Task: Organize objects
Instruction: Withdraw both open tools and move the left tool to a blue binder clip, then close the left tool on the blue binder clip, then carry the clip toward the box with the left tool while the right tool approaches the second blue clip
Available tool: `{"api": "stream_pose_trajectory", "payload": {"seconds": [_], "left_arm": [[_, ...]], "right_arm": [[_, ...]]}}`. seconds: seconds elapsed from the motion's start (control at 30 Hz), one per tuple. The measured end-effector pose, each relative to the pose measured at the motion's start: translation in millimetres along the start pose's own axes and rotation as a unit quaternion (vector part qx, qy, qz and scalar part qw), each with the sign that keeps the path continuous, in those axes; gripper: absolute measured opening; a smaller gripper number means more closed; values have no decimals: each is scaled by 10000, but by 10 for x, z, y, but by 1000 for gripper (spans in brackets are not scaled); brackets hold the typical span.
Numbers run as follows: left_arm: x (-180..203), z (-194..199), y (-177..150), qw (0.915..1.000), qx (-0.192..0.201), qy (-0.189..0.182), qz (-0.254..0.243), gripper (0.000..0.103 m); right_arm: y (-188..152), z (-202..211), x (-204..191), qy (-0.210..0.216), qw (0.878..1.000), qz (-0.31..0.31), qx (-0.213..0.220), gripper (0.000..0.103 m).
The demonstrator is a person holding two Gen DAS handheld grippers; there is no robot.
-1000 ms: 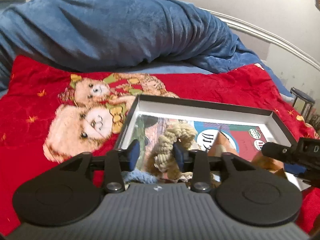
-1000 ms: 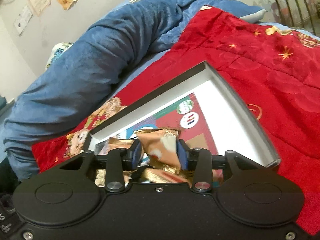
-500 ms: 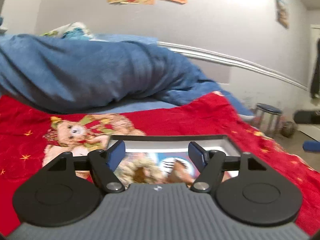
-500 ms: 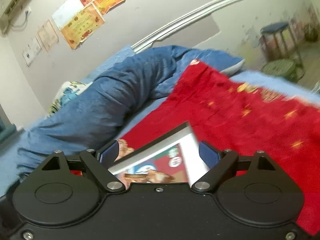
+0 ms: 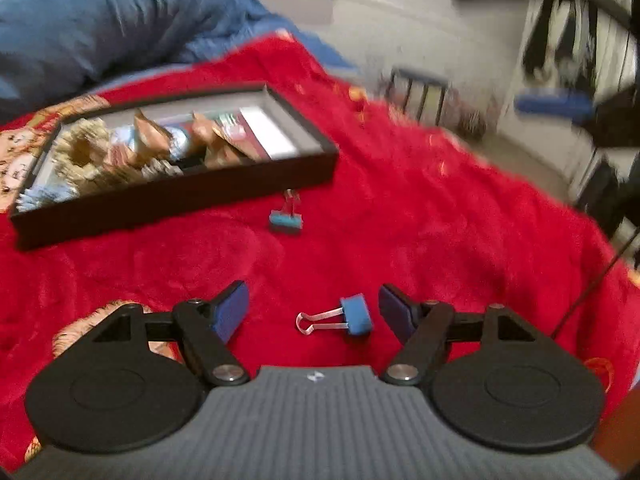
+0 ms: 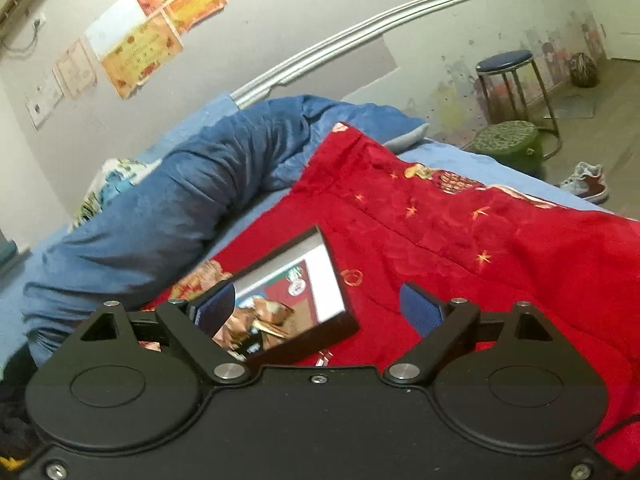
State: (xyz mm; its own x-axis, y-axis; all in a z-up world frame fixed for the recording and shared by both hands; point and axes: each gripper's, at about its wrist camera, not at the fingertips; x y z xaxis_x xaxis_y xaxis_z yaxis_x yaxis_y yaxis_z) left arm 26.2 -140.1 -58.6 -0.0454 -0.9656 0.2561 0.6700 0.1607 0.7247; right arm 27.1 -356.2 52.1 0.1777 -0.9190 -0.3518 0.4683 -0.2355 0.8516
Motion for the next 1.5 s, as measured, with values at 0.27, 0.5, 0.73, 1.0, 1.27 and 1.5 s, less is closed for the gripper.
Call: {"api": "stream_pose_trajectory", "payload": {"seconds": [0.27,0.5,0.73,1.0,1.27,1.5], "left_arm": [[-128,-229,-11,9987,-197,-139,445,75],[-113,-206,-14,9980,-304,-370,421,79],[51,-257,-94,9977,-444,-292,-410,61],[-89,-186,-71,9994,-258,-249,-7,49],[-276,177,18,9993,319,98,-142,49],[-660,607,562,9973,716,180,-57,49]], "right_arm": [[-51,-178,6,119,9996,-181,-197,90],[-48,-152,-30,133,9997,-173,-126,90],[-57,-149,4,247,9991,-342,-83,89],[-73,-159,2,289,9987,-406,-89,86],[-69,-177,-14,189,9993,-332,-63,85],[-133,-440,-28,82,9988,-383,-279,86]]}}
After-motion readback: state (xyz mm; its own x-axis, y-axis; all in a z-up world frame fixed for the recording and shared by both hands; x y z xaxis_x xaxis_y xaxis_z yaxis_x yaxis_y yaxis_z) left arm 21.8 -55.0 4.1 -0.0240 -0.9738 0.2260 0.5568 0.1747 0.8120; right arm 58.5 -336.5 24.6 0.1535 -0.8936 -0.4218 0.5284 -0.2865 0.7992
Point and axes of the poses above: each gripper's, at about its wrist camera, not at the fingertips, and z roughly against the way its jaws point, x to its right, y to its top, and after that the axes turned 12 degrees about z, right-handed
